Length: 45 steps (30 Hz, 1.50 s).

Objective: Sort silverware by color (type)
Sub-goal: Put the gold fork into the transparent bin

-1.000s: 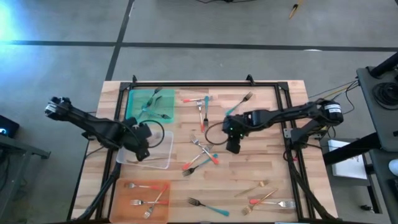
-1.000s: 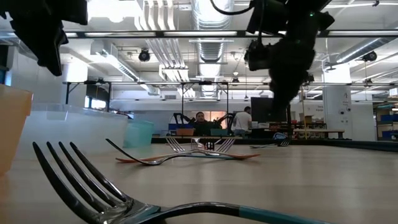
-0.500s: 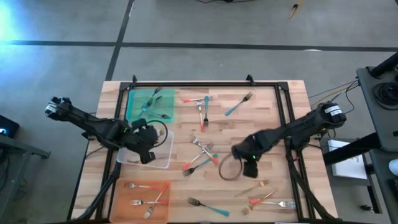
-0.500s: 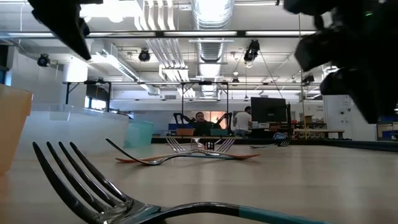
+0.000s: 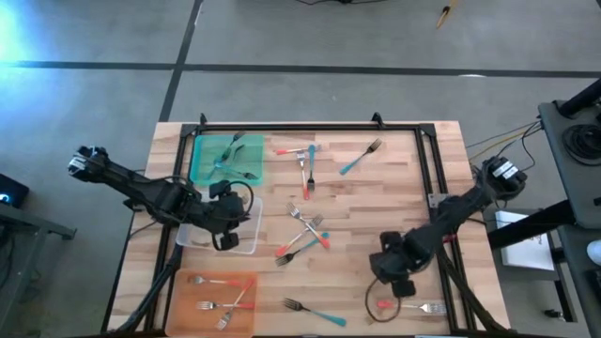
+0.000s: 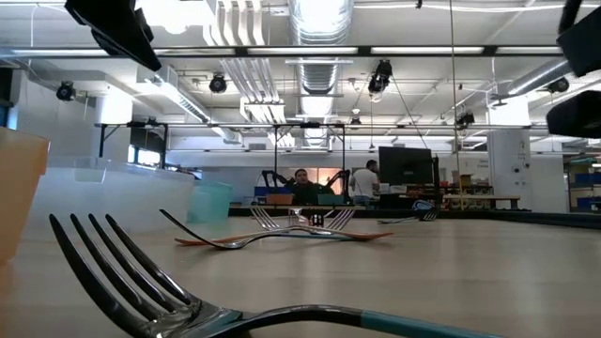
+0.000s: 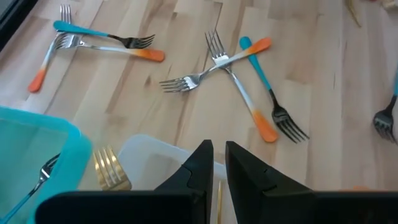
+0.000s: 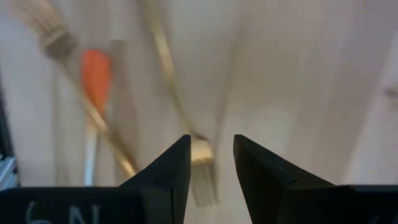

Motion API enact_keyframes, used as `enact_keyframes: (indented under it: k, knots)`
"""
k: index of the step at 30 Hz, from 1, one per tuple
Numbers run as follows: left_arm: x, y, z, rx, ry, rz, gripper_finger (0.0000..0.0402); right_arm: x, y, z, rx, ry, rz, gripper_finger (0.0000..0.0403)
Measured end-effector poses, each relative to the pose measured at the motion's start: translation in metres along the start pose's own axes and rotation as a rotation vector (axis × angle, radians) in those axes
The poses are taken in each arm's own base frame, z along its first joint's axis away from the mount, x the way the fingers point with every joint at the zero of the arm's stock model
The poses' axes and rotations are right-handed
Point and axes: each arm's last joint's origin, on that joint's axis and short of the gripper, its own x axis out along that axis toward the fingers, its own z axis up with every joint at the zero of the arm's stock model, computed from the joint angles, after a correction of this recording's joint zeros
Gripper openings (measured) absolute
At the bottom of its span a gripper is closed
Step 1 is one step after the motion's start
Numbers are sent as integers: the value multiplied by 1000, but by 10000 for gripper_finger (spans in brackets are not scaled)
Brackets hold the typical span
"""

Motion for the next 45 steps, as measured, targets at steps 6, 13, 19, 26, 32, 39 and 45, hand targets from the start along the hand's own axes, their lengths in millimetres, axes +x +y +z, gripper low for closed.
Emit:
enact_keyframes:
  k: [6,13,19,26,32,39,45]
  knots:
    - [-2,-6,1,-15,-29,-35,26,17,17,1,-40,-16,22,111]
    - [-5,-14,0,-2,-57,-81,26,49,19,7,-39,49,-22,111]
    - [-6,-16,0,-2,-65,-90,26,66,16,7,-59,97,-68,111]
    - [-4,-17,0,7,-62,-87,26,70,14,6,-62,101,-100,51]
    - [3,-20,-1,45,-39,-72,27,68,14,6,-39,95,-101,13]
    - [14,-26,0,59,-26,-48,27,35,16,6,-87,-33,-66,10]
    - [26,-37,14,126,-200,36,27,-22,5,10,-55,-407,-250,10]
